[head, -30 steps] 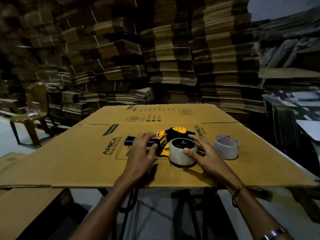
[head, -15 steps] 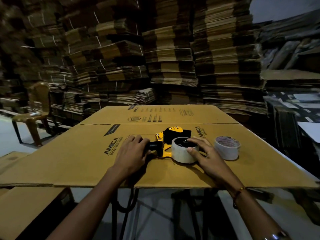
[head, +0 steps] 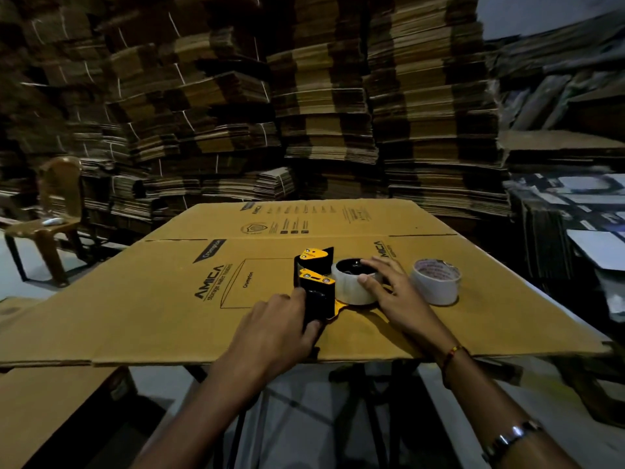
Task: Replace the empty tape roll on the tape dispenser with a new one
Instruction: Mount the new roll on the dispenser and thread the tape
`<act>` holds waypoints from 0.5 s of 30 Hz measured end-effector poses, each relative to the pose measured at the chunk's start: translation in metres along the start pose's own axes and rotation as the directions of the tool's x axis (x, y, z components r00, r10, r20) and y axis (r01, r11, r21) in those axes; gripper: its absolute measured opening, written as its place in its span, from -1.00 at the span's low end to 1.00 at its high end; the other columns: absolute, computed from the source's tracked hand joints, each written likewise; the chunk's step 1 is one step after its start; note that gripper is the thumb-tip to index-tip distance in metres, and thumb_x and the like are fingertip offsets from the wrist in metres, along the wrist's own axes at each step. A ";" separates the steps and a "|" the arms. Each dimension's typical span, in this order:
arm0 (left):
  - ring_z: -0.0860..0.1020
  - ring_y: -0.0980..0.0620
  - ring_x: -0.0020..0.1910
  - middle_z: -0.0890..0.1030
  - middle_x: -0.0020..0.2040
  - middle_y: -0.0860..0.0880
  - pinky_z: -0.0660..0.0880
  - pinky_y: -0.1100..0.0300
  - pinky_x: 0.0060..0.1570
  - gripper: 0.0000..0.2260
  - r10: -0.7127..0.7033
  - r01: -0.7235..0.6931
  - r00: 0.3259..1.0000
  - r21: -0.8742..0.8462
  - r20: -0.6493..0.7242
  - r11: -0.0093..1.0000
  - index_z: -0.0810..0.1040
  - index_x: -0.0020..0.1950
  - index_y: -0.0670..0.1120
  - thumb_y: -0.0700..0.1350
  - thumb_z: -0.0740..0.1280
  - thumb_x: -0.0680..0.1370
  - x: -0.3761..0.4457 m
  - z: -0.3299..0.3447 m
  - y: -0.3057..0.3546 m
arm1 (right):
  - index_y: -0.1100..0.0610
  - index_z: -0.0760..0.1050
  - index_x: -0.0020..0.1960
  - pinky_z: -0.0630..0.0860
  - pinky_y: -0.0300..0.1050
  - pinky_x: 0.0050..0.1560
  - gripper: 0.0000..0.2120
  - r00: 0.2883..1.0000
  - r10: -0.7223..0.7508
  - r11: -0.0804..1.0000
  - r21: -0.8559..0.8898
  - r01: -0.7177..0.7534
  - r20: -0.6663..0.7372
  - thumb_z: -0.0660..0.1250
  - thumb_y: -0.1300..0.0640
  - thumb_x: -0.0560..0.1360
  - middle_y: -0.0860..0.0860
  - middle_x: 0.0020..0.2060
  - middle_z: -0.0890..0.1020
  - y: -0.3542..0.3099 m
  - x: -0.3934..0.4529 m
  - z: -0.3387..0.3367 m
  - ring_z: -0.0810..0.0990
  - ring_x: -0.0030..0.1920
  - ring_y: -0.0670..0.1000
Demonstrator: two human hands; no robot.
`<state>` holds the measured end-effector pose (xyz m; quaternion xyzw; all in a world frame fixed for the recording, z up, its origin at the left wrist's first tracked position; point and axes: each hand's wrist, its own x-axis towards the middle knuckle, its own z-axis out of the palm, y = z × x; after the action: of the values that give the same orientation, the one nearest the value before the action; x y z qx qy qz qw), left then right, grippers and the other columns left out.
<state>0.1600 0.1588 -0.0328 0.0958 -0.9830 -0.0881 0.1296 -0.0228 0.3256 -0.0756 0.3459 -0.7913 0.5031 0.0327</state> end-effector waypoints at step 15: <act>0.39 -0.17 0.37 0.42 0.41 -0.14 0.38 -0.02 0.31 -0.26 0.087 -0.070 0.993 -0.211 0.074 0.975 -0.05 0.62 -0.18 0.19 0.20 0.63 0.004 0.029 0.091 | -0.09 0.50 0.33 0.54 0.11 0.26 -0.62 0.994 0.074 0.991 -0.121 -0.064 0.080 0.41 -0.05 0.53 0.03 0.24 0.48 0.004 0.056 -0.009 0.53 0.26 0.09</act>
<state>0.1333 0.2505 -0.0412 0.0392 -0.9759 -0.1890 0.1015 -0.0702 0.3051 -0.0521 0.3366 -0.8321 0.4409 0.0022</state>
